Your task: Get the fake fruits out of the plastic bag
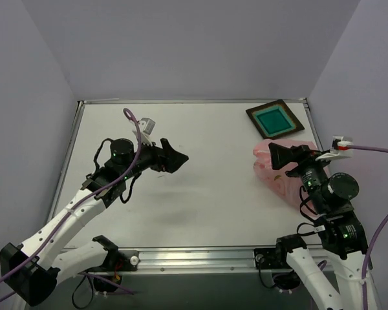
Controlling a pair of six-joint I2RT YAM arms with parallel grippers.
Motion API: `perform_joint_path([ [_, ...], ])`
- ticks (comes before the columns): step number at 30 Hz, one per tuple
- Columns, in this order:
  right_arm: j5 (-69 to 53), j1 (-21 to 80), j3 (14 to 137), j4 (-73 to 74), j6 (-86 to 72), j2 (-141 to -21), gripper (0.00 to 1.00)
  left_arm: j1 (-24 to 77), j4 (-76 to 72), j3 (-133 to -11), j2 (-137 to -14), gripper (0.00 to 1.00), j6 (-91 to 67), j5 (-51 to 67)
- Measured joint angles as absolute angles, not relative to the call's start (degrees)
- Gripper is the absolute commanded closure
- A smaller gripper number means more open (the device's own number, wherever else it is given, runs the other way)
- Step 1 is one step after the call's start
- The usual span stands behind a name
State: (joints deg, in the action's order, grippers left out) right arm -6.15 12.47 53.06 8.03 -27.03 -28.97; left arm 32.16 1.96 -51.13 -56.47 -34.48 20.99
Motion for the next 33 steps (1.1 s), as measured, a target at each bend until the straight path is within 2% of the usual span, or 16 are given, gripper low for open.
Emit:
perform_joint_path([
  [4,-0.6,12.5,54.0,12.1,-26.5,-28.6,0.24,32.3,-2.5,-51.3,-60.6,0.06,-35.4,23.1],
  [7,3.7,12.5,55.1,14.3,-25.5,-28.1,0.6,32.5,-7.9,-52.9,-66.5,0.06,-37.7,26.1],
  [8,4.8,12.5,55.3,14.9,-25.4,-27.8,0.79,32.6,-10.4,-53.4,-68.8,0.06,-38.5,27.2],
  [10,6.6,12.5,55.6,15.8,-25.2,-27.1,0.93,32.9,-15.3,-54.3,-73.5,0.06,-40.5,28.9],
  [12,8.4,12.5,56.2,17.2,-25.1,-26.5,0.97,34.0,-19.4,-56.0,-78.7,0.06,-42.3,29.8],
  [13,9.5,12.5,56.7,18.1,-25.1,-26.4,0.96,34.8,-20.8,-57.5,-81.8,0.05,-42.7,29.8],
  [14,10.3,12.5,57.2,18.8,-25.0,-26.4,0.95,35.9,-21.3,-59.2,-84.6,0.18,-42.7,29.8],
  [15,11.0,12.5,57.6,19.5,-25.0,-26.4,0.92,36.9,-21.5,-61.5,-87.3,0.24,-42.9,29.8],
  [16,11.7,12.5,58.0,20.2,-24.9,-26.4,0.84,38.0,-21.8,-63.9,-90.0,0.25,-42.8,29.8],
  [18,13.2,12.5,58.5,22.2,-24.5,-26.4,0.76,40.2,-21.7,-68.7,-94.6,0.22,-42.2,30.0],
  [19,14.0,12.5,58.7,23.2,-24.3,-26.5,0.64,41.3,-21.7,-71.2,-96.6,0.16,-42.0,30.0],
  [21,14.8,12.5,58.8,25.0,-24.0,-26.7,0.48,42.9,-21.8,-75.9,-100.2,0.14,-41.4,30.8],
  [22,15.0,12.5,58.8,25.8,-24.0,-27.0,0.33,43.6,-21.8,-78.3,-101.9,0.14,-41.1,31.4],
  [25,15.0,12.5,58.8,27.8,-24.0,-28.1,0.18,44.8,-21.8,-86.0,-107.6,0.13,-40.2,33.6],
  [28,14.4,12.5,58.7,28.6,-23.9,-29.3,0.13,45.3,-20.3,-92.4,-112.6,0.13,-38.9,34.3],
  [33,10.7,12.5,58.2,28.6,-24.2,-32.4,0.11,45.7,-14.9,-99.8,-118.9,0.14,-35.6,34.0],
])
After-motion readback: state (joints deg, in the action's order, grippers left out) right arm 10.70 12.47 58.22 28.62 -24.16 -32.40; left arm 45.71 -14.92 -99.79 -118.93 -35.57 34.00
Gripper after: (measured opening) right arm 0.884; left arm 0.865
